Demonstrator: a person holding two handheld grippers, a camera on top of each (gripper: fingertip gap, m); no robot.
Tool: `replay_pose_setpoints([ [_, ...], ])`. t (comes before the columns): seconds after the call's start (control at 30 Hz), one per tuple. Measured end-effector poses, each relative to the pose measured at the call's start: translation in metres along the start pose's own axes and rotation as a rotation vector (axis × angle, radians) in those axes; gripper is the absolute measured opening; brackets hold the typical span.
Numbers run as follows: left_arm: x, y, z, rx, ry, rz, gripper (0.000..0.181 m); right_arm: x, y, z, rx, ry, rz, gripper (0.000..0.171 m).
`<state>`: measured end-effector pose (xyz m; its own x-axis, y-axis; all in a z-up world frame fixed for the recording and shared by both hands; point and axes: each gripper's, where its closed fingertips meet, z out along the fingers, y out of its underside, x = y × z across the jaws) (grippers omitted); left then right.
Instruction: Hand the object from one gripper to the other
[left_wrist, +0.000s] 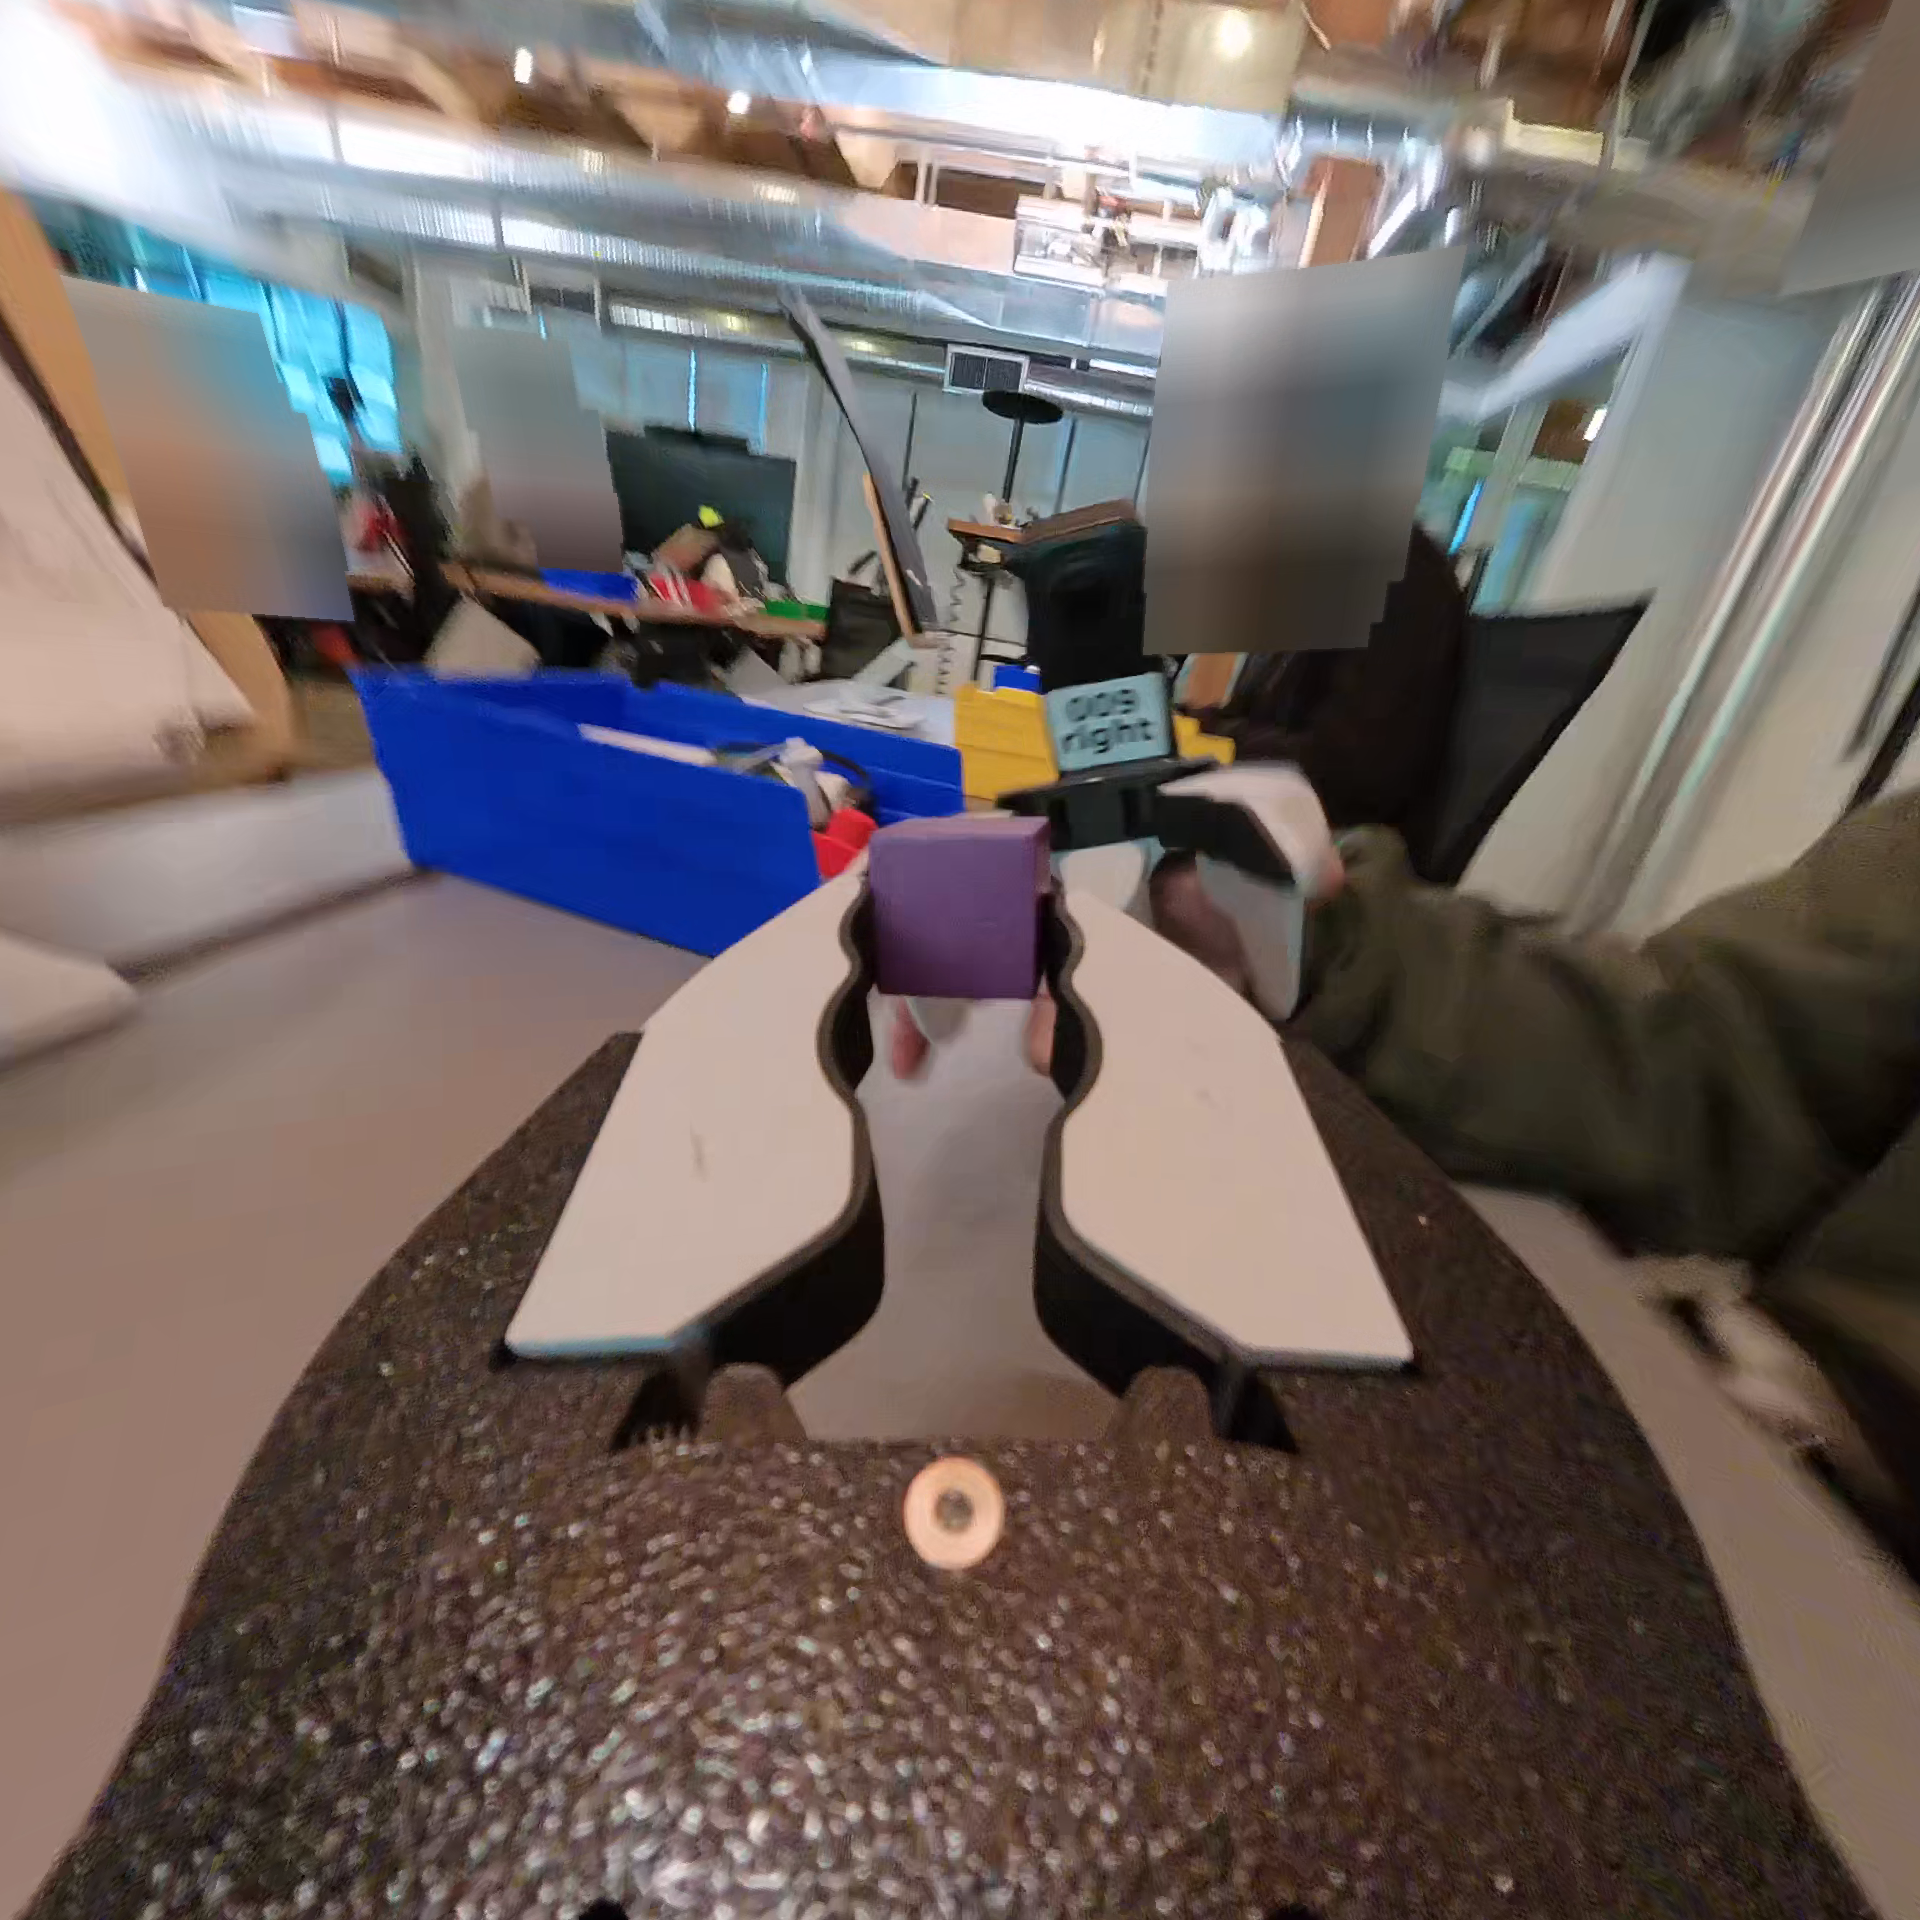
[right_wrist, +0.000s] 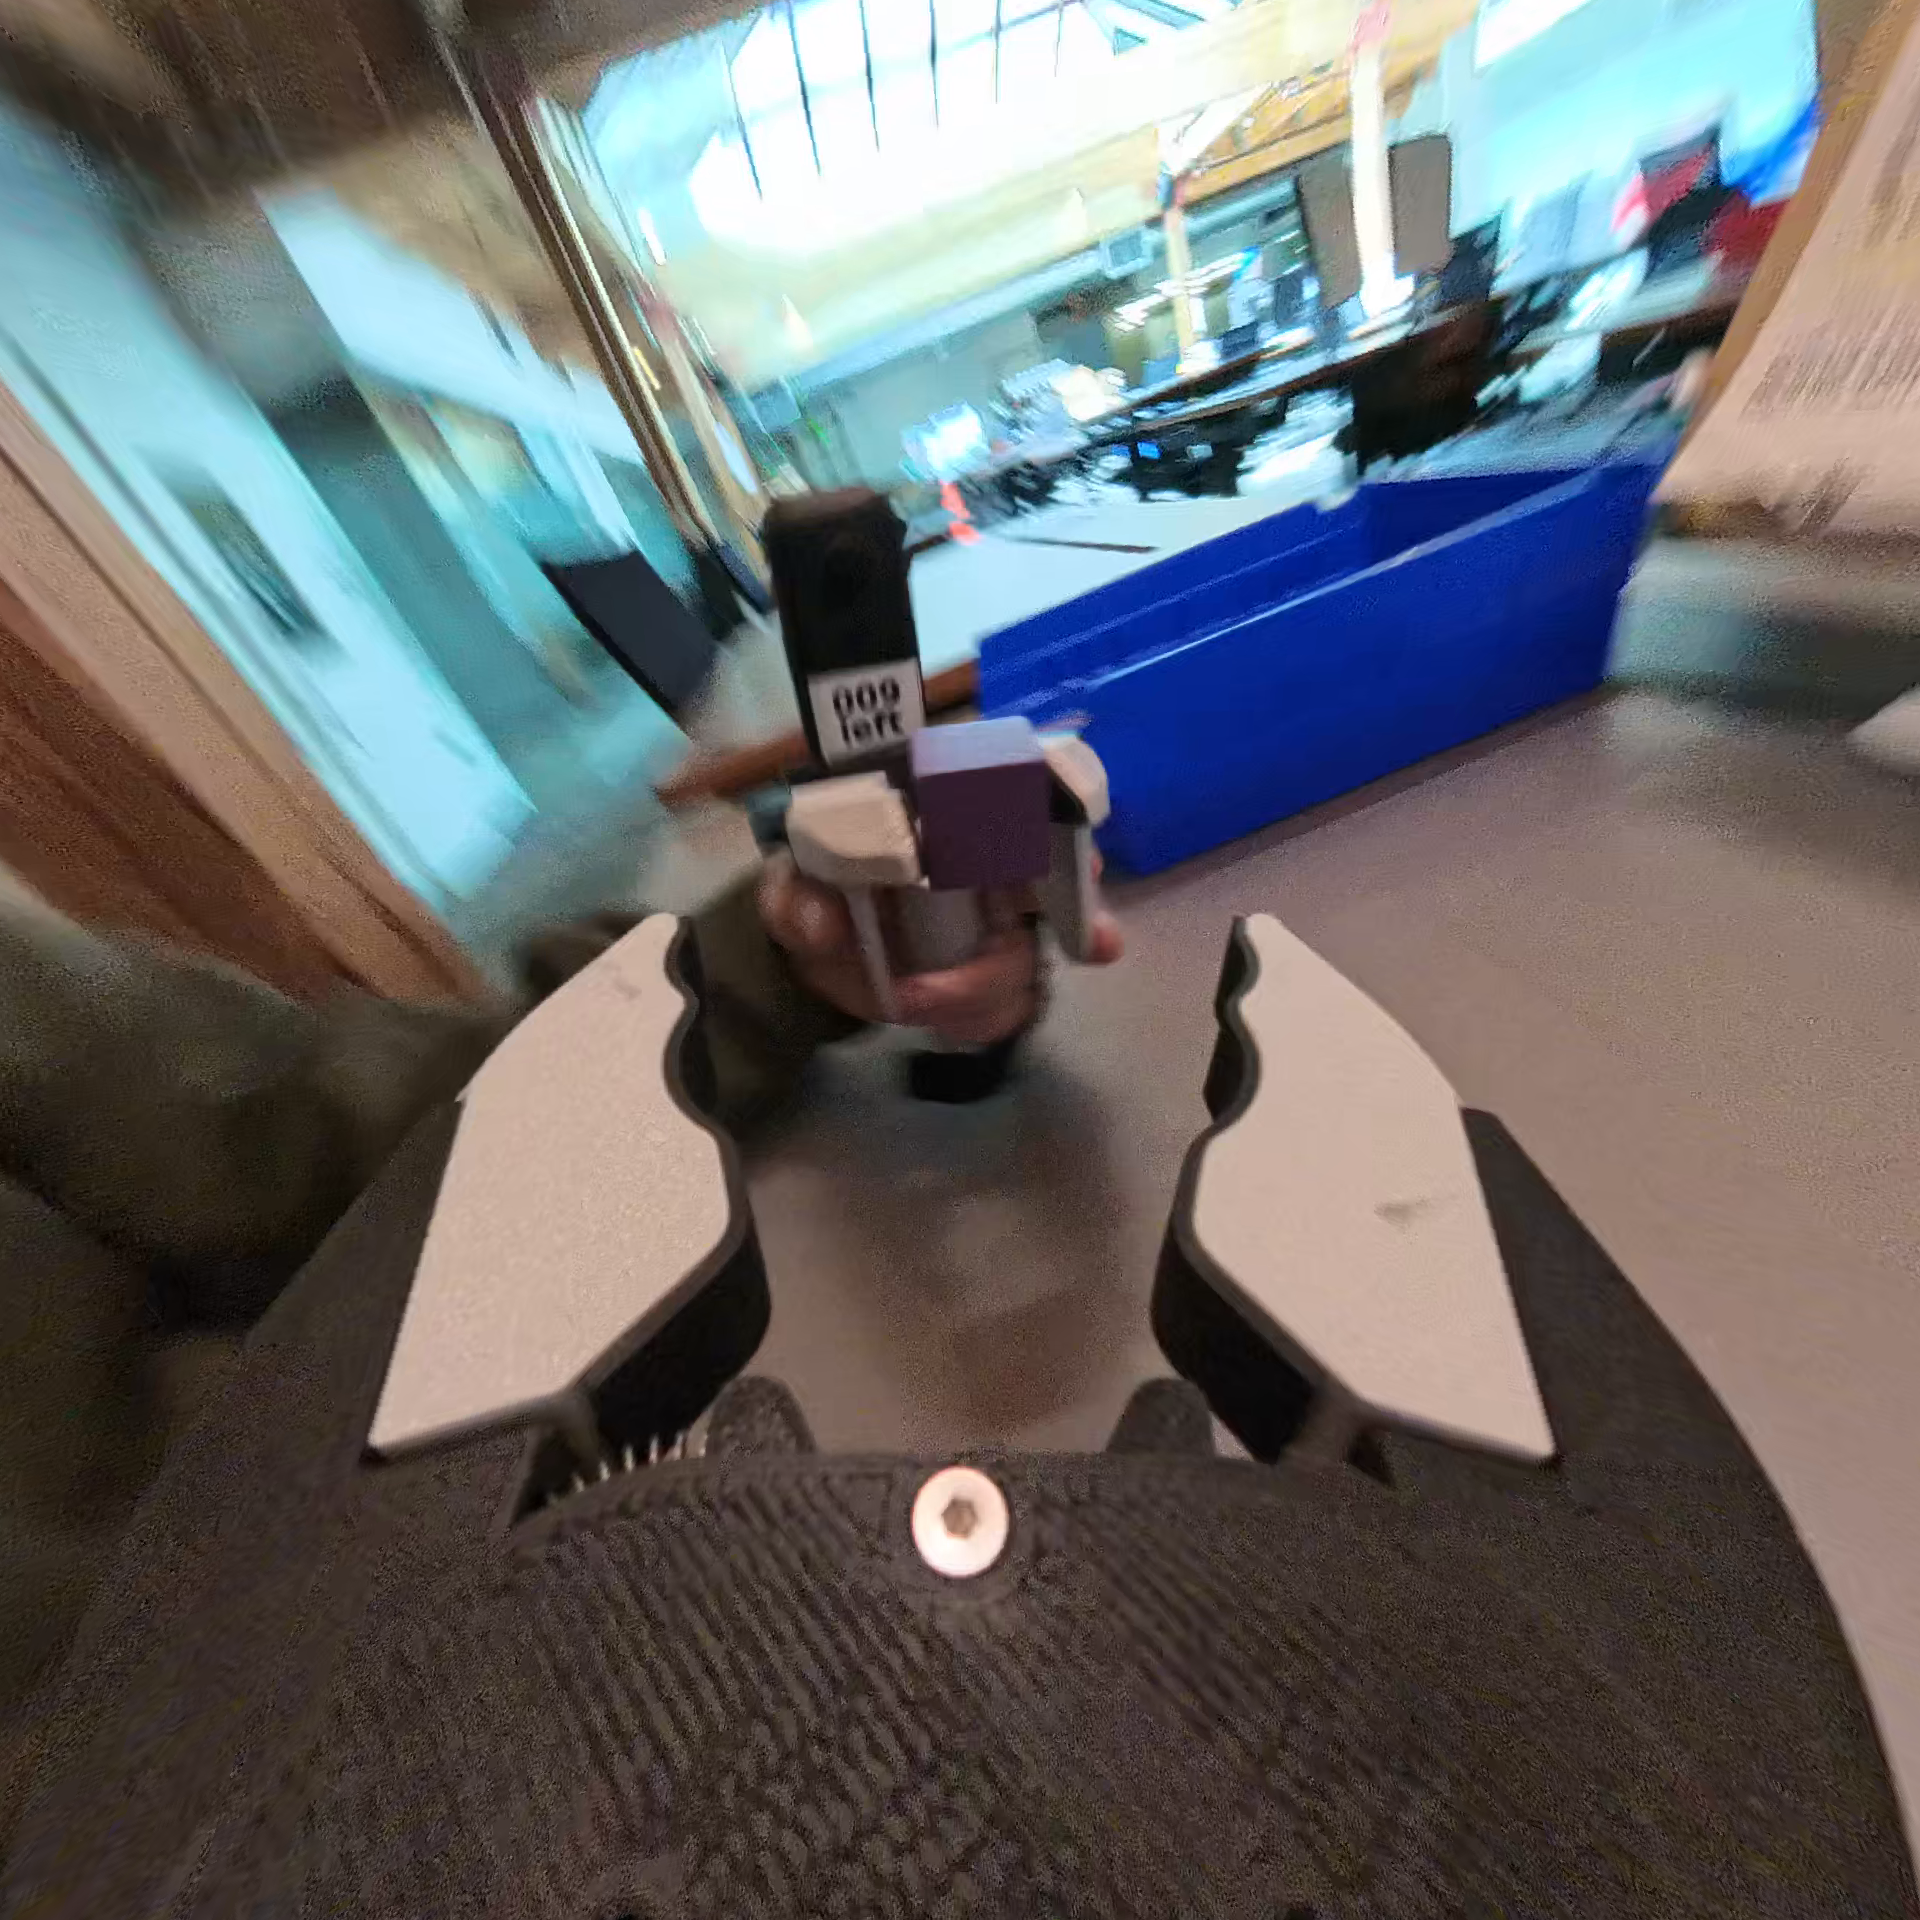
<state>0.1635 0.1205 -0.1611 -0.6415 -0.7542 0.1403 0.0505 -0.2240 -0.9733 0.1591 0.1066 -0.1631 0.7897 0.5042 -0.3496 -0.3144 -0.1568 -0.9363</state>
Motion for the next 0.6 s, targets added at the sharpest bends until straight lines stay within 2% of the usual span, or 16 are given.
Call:
replay_pose_setpoints([
  [0.1, 0.012, -0.003, 0.004, -0.018, -0.003, 0.258, 0.03, -0.004, -0.008, 0.002, 0.131, -0.21, 0.535, 0.076],
  [0.2, 0.018, 0.002, 0.012, -0.043, -0.018, 0.392, 0.03, -0.015, -0.01, 0.003, 0.192, -0.409, 0.778, 0.05],
  [0.33, 0.019, 0.007, 0.015, -0.062, -0.024, 0.459, 0.03, -0.023, -0.002, 0.012, 0.146, -0.427, 0.792, 0.046],
  [0.4, 0.018, 0.006, 0.016, -0.054, -0.036, 0.465, 0.03, -0.025, -0.004, 0.012, 0.159, -0.436, 0.775, 0.032],
  [0.47, 0.016, 0.007, 0.016, -0.063, -0.047, 0.479, 0.029, -0.022, -0.004, 0.011, 0.165, -0.432, 0.778, 0.031],
  [0.6, 0.01, 0.013, 0.015, -0.123, -0.081, 0.467, 0.031, -0.016, 0.002, 0.014, 0.117, -0.345, 0.624, 0.03],
])
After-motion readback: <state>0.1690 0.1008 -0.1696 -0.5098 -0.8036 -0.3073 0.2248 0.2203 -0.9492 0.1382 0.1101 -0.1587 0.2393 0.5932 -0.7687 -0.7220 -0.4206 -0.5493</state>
